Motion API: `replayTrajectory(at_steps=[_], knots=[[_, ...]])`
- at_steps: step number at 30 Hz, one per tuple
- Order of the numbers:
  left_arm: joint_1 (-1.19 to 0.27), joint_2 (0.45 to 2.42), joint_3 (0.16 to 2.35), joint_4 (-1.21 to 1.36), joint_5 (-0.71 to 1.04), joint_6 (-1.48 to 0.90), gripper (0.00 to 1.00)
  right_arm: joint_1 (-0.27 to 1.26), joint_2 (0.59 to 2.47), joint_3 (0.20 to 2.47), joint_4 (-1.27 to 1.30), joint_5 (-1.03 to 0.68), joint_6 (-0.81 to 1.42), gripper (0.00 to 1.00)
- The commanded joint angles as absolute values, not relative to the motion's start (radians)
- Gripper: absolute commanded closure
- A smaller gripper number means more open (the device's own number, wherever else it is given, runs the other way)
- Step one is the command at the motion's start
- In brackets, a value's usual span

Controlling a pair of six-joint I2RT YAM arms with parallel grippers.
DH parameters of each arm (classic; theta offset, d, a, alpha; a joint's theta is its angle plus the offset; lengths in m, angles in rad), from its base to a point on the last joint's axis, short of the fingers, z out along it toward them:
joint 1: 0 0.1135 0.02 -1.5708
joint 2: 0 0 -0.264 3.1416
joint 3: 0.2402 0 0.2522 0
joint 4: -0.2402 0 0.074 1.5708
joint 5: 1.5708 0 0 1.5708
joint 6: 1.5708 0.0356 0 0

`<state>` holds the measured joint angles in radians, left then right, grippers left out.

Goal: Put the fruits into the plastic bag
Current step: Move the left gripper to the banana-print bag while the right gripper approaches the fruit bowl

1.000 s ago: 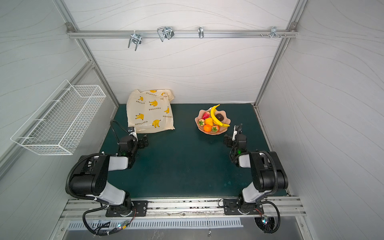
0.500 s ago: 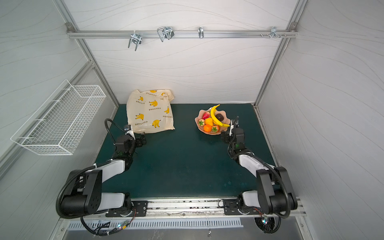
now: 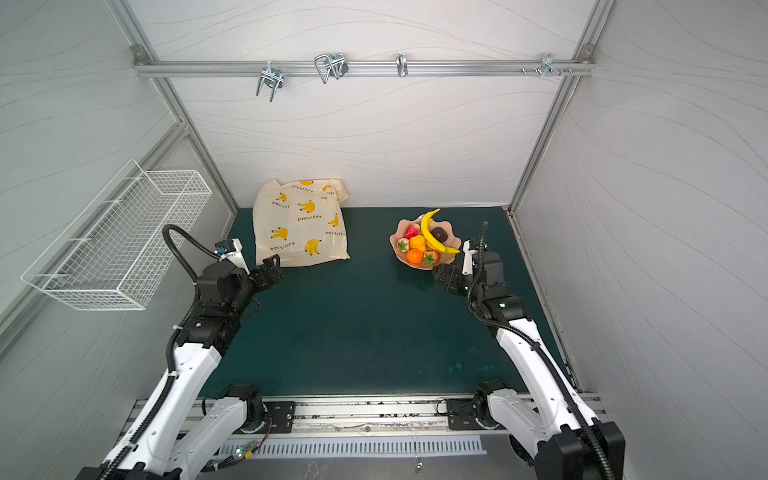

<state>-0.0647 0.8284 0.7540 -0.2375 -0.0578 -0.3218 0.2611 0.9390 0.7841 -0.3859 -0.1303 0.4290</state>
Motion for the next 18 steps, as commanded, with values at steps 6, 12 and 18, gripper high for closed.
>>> replayTrajectory(at_steps=[6,12,18], knots=[[-0.214,1.030,1.070,-0.673,-0.138,-0.339,0.01,0.284,0.839,0.817,-0.642,-0.304,0.497,0.01],[-0.232,1.212,1.176,-0.743,-0.042,-0.515,0.04,0.287,0.822,0.827,-0.692,-0.339,0.502,0.01],[-0.232,1.356,1.186,-0.650,0.008,-0.730,0.05,0.290,0.816,0.830,-0.688,-0.374,0.506,0.01]])
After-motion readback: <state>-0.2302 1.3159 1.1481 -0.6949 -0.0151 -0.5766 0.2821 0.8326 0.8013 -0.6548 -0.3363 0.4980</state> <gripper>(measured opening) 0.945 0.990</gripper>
